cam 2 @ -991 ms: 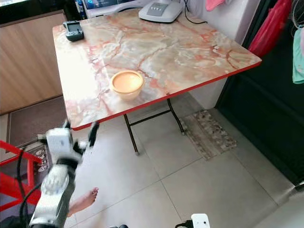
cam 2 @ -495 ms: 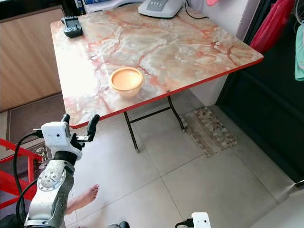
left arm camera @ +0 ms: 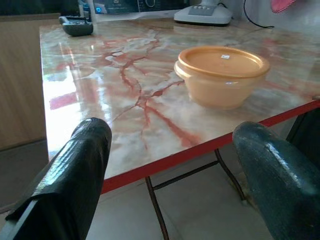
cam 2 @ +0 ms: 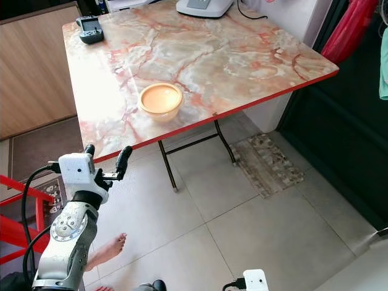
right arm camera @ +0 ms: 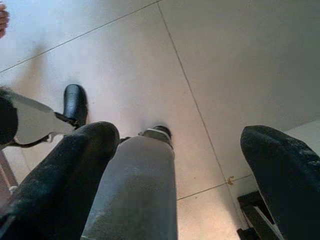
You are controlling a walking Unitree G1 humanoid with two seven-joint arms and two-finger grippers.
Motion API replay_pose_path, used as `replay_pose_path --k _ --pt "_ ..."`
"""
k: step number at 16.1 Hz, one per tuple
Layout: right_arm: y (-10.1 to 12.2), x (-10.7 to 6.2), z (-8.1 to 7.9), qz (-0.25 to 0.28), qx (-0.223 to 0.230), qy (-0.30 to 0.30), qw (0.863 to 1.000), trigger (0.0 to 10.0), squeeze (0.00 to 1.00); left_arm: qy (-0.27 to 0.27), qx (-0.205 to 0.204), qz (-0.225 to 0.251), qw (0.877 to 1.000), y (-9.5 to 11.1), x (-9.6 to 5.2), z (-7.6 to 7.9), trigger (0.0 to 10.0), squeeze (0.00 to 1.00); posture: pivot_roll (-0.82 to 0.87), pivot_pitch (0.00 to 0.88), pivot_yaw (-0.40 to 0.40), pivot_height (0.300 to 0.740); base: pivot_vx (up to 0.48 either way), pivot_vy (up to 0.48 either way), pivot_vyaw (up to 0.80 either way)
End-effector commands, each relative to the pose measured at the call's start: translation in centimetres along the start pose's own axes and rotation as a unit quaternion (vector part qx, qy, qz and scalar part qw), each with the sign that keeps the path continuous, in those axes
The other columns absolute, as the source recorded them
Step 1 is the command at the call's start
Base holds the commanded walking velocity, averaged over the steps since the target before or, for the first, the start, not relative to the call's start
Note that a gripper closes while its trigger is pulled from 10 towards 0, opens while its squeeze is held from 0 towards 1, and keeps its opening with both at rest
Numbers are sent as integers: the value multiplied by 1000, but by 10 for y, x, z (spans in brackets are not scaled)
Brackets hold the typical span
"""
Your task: Restocking fridge
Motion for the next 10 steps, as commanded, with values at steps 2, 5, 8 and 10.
replay_pose_path --k 2,5,8,10 --pt "-13 -4 1 -11 26 -20 999 10000 0 -6 1 2 1000 3 0 1 10000 0 33 164 41 740 0 0 0" --pt "-13 -3 1 -22 7 -19 1000 10000 0 -8 -2 4 1000 4 1 2 10000 0 33 151 44 740 161 0 0" --pt "-15 -3 -1 -33 3 -14 999 10000 0 -21 1 13 1000 9 5 7 10000 0 32 142 49 740 258 0 0" --pt "-16 -3 -1 -34 8 -15 999 10000 0 -32 7 8 999 6 4 10 10000 0 30 132 53 740 294 0 0"
Point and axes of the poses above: a point about 5 cm out from each wrist's last joint towards the gripper, its own x axis pointing out of the wrist towards the gripper, its own y axis along the axis of the wrist's last joint, z = x × y, the point moved 1 cm from there along x, pointing out of the wrist towards the gripper, and after that the axes turned 4 degrees about x, right-handed, at the moved point
